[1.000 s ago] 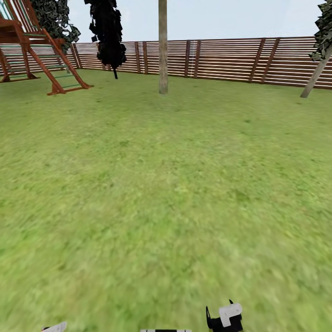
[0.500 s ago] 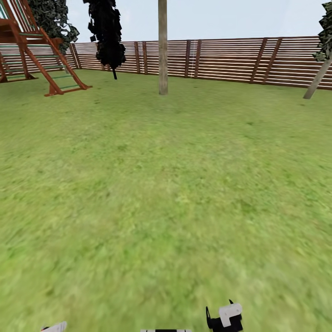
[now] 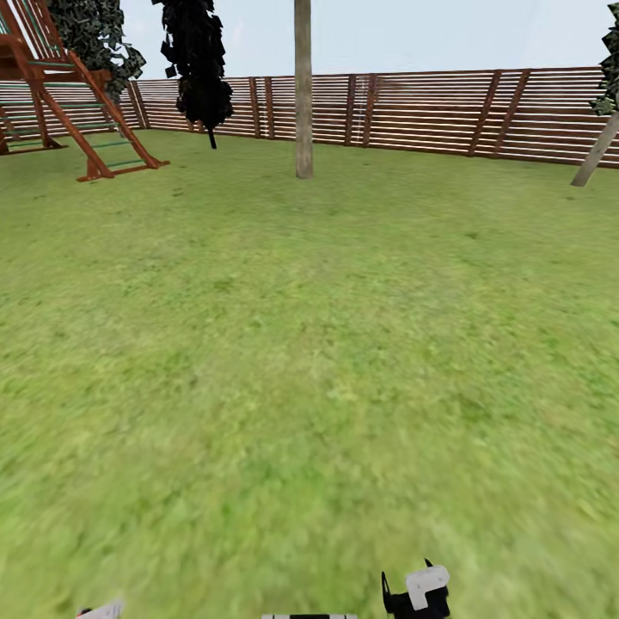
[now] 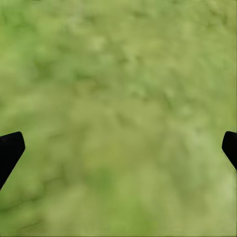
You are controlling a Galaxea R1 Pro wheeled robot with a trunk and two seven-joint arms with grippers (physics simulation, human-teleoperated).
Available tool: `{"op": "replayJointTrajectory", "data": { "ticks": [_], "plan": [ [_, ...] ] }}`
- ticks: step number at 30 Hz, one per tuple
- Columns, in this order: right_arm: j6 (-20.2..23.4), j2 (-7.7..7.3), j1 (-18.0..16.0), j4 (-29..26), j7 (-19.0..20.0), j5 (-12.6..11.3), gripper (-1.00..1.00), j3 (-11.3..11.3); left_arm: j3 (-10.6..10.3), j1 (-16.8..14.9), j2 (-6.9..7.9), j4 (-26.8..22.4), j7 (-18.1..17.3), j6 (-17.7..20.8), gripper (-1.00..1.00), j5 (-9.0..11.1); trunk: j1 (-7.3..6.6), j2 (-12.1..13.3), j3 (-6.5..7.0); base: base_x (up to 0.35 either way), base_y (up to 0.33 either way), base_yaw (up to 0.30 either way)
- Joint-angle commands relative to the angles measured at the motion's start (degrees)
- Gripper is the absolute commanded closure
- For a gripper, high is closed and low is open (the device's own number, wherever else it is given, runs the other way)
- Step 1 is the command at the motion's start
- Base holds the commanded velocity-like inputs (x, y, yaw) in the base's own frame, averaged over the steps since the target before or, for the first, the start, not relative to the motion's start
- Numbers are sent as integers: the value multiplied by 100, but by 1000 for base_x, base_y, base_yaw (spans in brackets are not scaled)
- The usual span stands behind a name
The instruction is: In the garden, pick up the pesticide atomizer on the floor and spray pesticide onto both trees until each tree trunk is fully covered.
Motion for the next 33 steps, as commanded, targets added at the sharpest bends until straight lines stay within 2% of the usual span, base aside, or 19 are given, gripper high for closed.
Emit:
{"op": "replayJointTrajectory", "data": {
  "ticks": [1, 9, 33],
  "plan": [
    [0, 1, 0, -3, 0, -4, -100, -2, 3, 0, 0, 1, -4, -2, 100, 0, 0, 0, 0, 344, 0, -95],
    [0, 134, 0, -2, 0, -6, -100, -7, 3, 0, 0, -4, -12, 5, 100, -2, 0, 0, 0, 344, 0, -179],
    [0, 131, 178, -2, 0, 0, -100, -1, 3, 0, 0, -7, 2, 33, 100, 0, 0, 0, 0, 344, 0, -1]
  ]
}}
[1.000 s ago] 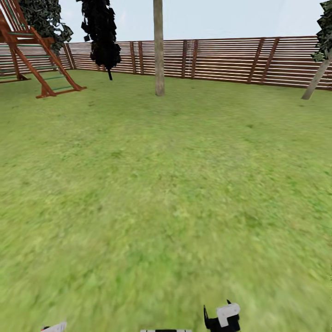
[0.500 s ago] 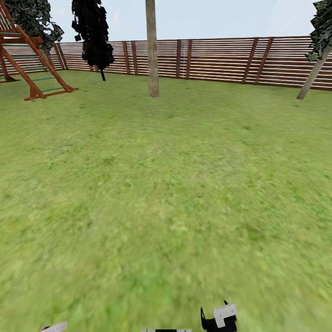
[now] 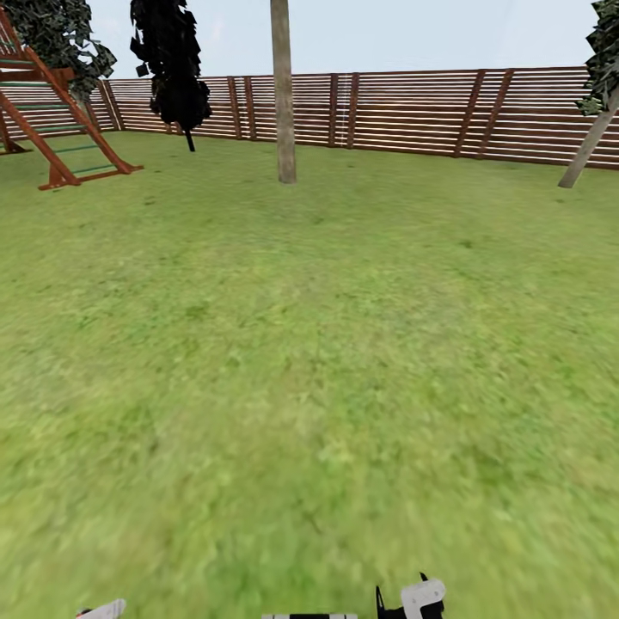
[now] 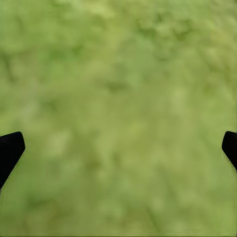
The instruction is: In the garden, pick up the pesticide atomizer on the floor and spray pesticide onto both trees until each tree trunk is fully covered.
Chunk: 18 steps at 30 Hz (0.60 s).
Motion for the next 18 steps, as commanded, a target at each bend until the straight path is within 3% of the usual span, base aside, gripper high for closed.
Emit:
{"op": "replayJointTrajectory", "data": {
  "ticks": [1, 11, 14, 16, 17, 18],
  "plan": [
    [0, 3, 9, -2, 0, 0, -100, 1, 2, 0, 0, 1, -1, 2, 100, 1, 0, 0, 0, 344, 0, 0],
    [0, 20, 25, -27, -8, -34, -100, -26, 2, 0, 0, 4, -1, -2, 100, 6, 0, 0, 0, 344, 0, 0],
    [4, 15, 25, -27, -1, -516, -100, -314, 2, 0, 0, 4, -1, 5, 100, 8, 0, 0, 0, 344, 0, 0],
    [68, 12, 25, -25, 291, -609, -100, -402, 2, 0, 0, 2, 1, 6, 100, 7, 0, 0, 0, 344, 0, 0],
    [659, -14, 25, -47, 848, -642, -100, -449, 2, 0, 0, 4, 0, 7, 100, 4, 0, 0, 0, 344, 0, 0],
    [959, -25, 25, -61, 959, -649, -100, -456, 2, 0, 0, 6, 0, 7, 100, 4, 0, 0, 0, 344, 0, 0]
  ]
}}
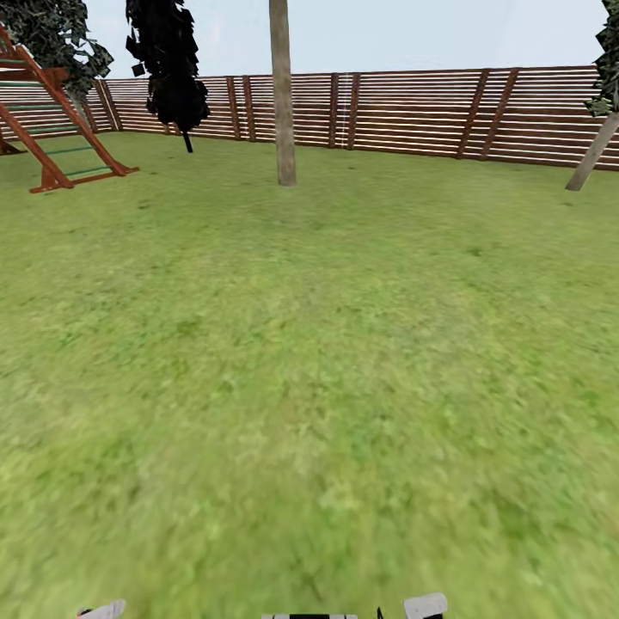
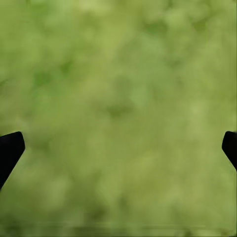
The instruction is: In the garden, pick up the pesticide atomizer on the floor and spray pesticide onto both trees until each tree trunk is fully covered.
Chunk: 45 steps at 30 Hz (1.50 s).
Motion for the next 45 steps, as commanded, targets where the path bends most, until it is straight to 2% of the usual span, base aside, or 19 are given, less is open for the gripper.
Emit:
{"op": "replayJointTrajectory", "data": {
  "ticks": [1, 4, 7, 26, 45],
  "plan": [
    [170, -4, 0, -7, 52, 0, -100, -5, 2, 0, 0, 0, -1, 0, 100, -1, 0, 0, 0, 344, 0, 0],
    [318, -7, 0, -7, 96, 6, -100, -156, 2, 0, 0, 0, -1, 0, 100, -2, 0, 0, 0, 344, 0, 0],
    [333, -8, 0, -8, 104, 13, -100, -202, 2, 0, 0, 0, -1, 0, 100, -3, 0, 0, 0, 344, 0, 0],
    [336, -8, 0, -2, 107, 29, -100, -198, 2, 0, -5, 2, -1, 0, 100, -3, 0, 0, 0, 344, 0, 0],
    [336, -109, 0, 36, 112, 60, -100, -174, 2, 0, -2, -2, -1, -4, 100, -3, 0, 0, 0, 344, 0, 0]
  ]
}}
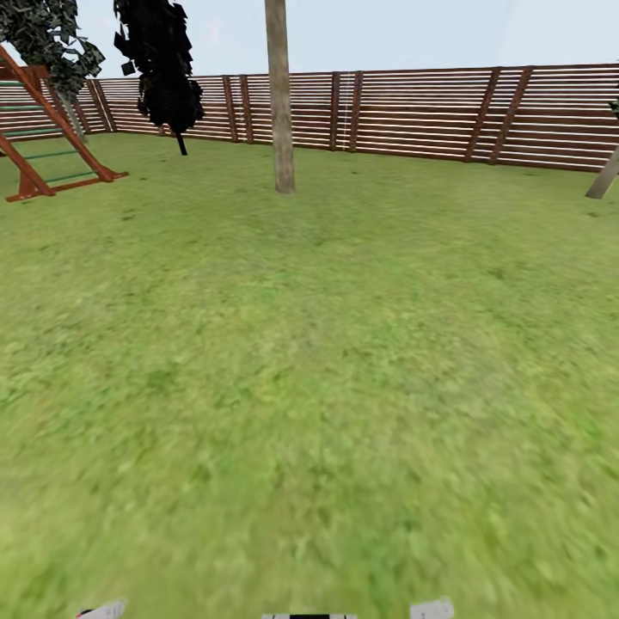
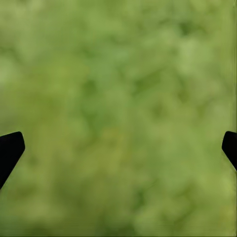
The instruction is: In the garden, pick up the pesticide atomizer on the floor and spray pesticide onto both trees until each tree trunk is fully covered.
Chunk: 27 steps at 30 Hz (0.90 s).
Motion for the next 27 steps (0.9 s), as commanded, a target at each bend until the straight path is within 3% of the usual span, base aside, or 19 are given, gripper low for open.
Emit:
{"op": "replayJointTrajectory", "data": {
  "ticks": [1, 19, 21, 27],
  "plan": [
    [0, -1, 0, 0, 3, 0, -100, 1, 3, 0, 1, 0, -1, 1, 100, 2, 0, 0, 0, 344, 0, 0],
    [-16, 1, 0, -47, -2, -15, -100, -29, -3, 0, -11, -2, -34, 4, 100, -6, 0, 0, 0, 344, 0, 0],
    [-29, 5, 0, -211, -3, -26, -100, -45, -14, 0, -14, -12, -47, -3, 100, -25, 0, 0, 0, 344, 0, 0],
    [-35, 19, 0, -1463, -10, -43, -100, -58, -73, -15, -23, -339, -57, -27, 100, -255, 0, 0, 0, 344, 0, 0]
  ]
}}
